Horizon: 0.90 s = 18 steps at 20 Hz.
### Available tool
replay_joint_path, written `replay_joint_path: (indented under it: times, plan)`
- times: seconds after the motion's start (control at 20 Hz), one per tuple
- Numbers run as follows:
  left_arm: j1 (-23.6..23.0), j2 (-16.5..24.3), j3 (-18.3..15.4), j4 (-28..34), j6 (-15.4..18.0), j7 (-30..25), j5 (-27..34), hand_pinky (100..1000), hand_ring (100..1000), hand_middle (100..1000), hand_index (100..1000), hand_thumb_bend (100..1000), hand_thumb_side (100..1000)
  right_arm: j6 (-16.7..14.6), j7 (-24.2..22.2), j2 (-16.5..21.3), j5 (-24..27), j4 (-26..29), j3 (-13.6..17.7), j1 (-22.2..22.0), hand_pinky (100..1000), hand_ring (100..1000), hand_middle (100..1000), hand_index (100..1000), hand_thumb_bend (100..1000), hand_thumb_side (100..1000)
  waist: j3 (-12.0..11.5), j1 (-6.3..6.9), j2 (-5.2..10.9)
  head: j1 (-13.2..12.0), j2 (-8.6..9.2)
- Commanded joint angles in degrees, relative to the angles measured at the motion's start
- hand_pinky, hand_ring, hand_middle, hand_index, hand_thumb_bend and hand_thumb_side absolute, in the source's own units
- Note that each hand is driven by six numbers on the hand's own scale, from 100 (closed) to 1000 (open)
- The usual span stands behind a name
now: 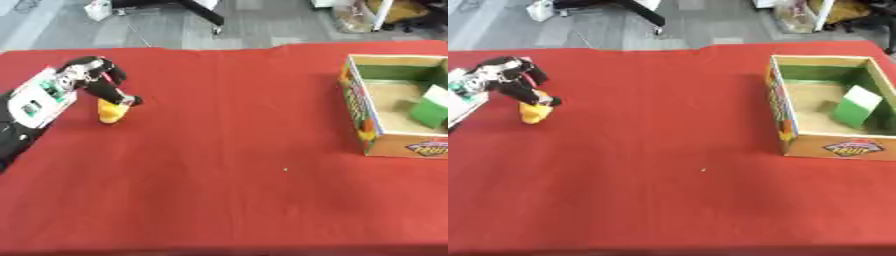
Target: Pick up the objects with one hand, pass them to the other hand, and then place them into the box on the other side of the table.
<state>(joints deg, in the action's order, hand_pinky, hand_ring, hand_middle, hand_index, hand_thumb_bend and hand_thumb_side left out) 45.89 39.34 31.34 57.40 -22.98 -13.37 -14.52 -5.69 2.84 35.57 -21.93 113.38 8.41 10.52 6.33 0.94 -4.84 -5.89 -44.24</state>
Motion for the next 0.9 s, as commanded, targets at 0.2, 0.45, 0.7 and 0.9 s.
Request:
replay_joint_path:
  times: [0.2,0.45,0.7,0.9]
  plan:
    - [1.0,-3.5,-16.5,-3.1,13.7,-10.5,-48.3,770,687,667,741,523,125,0.2,0.0,0.6,0.1,1.2,0.6,-0.1,623,321,291,949,100,289,-0.6,-0.5,0.58,0.8,0.13]
    - [0.6,-4.6,-20.6,-4.5,16.9,-12.6,-56.0,772,696,680,753,533,148,0.2,-0.3,0.5,0.1,1.2,0.5,-0.3,623,320,289,948,100,294,-0.8,-0.57,0.59,1.0,0.13]
    - [0.0,-5.1,-21.1,-6.1,17.7,-14.8,-54.9,771,698,686,758,549,158,0.1,-0.7,0.4,0.0,1.2,0.4,-0.3,624,317,287,945,100,294,-0.9,-0.68,0.51,1.0,0.13]
    - [-0.3,-5.2,-20.8,-6.5,17.9,-15.8,-54.2,774,704,693,762,520,151,0.1,-0.9,0.3,0.0,1.2,0.3,-0.4,623,317,286,944,100,300,-0.8,-0.72,0.47,1.0,0.13]
